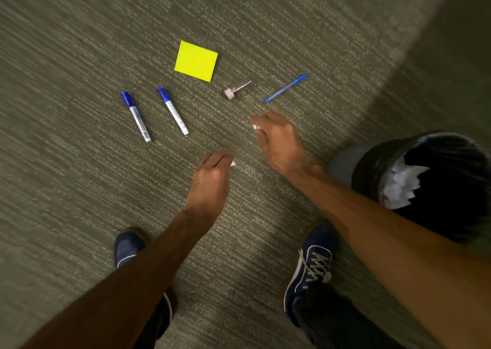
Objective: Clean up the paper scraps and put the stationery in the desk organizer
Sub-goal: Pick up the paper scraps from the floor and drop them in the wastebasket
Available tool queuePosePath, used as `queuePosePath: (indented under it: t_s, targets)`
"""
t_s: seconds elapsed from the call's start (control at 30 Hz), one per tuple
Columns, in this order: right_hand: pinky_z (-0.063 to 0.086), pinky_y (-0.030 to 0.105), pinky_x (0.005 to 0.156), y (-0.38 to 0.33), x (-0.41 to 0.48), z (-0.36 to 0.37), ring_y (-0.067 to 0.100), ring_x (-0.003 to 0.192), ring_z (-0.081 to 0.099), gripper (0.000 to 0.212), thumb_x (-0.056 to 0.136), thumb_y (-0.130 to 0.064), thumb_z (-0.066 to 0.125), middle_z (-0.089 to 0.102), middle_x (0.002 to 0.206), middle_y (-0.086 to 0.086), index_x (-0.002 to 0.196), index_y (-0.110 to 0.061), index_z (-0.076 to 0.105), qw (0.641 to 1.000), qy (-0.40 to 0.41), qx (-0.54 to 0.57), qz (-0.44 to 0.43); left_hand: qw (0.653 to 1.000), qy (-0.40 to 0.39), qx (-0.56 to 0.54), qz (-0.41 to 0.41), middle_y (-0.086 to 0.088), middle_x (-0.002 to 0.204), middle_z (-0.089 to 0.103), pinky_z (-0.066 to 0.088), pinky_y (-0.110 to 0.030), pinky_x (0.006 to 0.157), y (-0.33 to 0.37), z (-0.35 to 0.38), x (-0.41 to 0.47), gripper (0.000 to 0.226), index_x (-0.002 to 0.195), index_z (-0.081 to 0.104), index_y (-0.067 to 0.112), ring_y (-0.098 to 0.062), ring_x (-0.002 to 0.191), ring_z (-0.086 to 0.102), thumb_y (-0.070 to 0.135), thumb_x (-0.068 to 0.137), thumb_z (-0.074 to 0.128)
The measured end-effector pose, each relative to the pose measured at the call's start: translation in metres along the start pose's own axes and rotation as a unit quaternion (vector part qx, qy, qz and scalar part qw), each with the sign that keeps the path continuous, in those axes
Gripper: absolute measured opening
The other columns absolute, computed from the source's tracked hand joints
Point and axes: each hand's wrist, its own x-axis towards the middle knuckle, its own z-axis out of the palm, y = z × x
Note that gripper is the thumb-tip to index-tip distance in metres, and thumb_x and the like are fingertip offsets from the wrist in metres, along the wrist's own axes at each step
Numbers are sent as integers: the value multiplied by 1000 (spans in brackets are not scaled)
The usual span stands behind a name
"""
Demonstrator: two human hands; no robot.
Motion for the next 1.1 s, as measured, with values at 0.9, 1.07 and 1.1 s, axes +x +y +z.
queuePosePath:
  t_s: [0.9, 1.07, 1.1]
  targets:
    - [56, 40, 70, 92, -222, -192, 14, 76, 66, 11, 90, -26, 70, 70, 82, -3, 94, -16, 67, 873, 230, 175, 393, 956, -92, -258, -103, -10, 86, 77, 57, -33, 74, 308, 11, 23, 7, 94, 76, 7, -16, 75, 69, 10, 88, 73]
    - [57, 39, 73, 114, -222, -183, 16, 78, 67, 5, 92, -14, 67, 72, 84, 2, 95, -11, 69, 868, 203, 183, 416, 966, -125, -199, -108, -17, 99, 76, 53, -35, 81, 317, 38, 28, 20, 105, 76, 8, -30, 93, 71, 10, 96, 59]
    - [57, 40, 74, 117, -222, -181, 16, 78, 67, 6, 91, -10, 65, 72, 83, 3, 95, -9, 70, 865, 200, 185, 421, 964, -134, -197, -116, -19, 104, 75, 52, -34, 83, 319, 40, 29, 23, 110, 75, 9, -33, 98, 70, 10, 97, 55]
